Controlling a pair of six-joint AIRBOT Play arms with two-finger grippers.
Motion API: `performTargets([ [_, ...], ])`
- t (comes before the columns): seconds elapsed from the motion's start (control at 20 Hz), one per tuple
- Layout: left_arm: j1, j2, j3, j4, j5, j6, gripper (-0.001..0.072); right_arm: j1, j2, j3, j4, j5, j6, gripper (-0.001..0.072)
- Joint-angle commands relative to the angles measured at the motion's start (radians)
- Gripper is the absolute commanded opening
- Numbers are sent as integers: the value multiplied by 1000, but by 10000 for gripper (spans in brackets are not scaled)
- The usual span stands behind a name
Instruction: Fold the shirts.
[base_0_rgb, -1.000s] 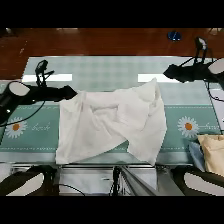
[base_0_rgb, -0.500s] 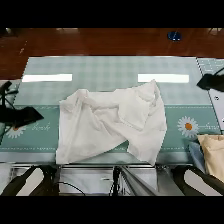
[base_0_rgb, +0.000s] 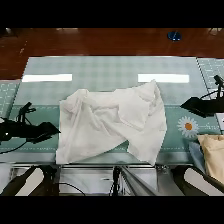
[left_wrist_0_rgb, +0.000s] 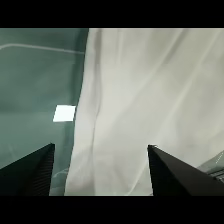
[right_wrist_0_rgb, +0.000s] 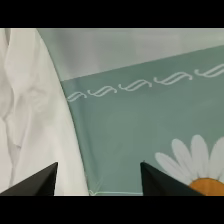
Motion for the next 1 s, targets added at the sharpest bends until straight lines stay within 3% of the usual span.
performTargets([
  [0.0, -75, -95, -12, -8, 83, 4, 693, -6, -56, -23, 132, 0, -46, 588],
  [0.35, -213, -259, -3, -77, 272, -35, 689, -5, -116, -23, 276, -7, -71, 587],
  [0.4, -230, -279, 7, -91, 290, -61, 625, -5, -116, -23, 275, -3, -71, 586],
  [0.5, -256, -316, 39, -95, 287, -93, 75, -5, -116, -23, 283, 10, -71, 586],
  [0.55, -264, -323, 56, -95, 278, -84, 24, -5, -116, -23, 295, 19, -71, 586],
  [0.95, -266, -307, 198, -86, 142, -24, 21, -5, -124, -30, 236, 58, -71, 587],
])
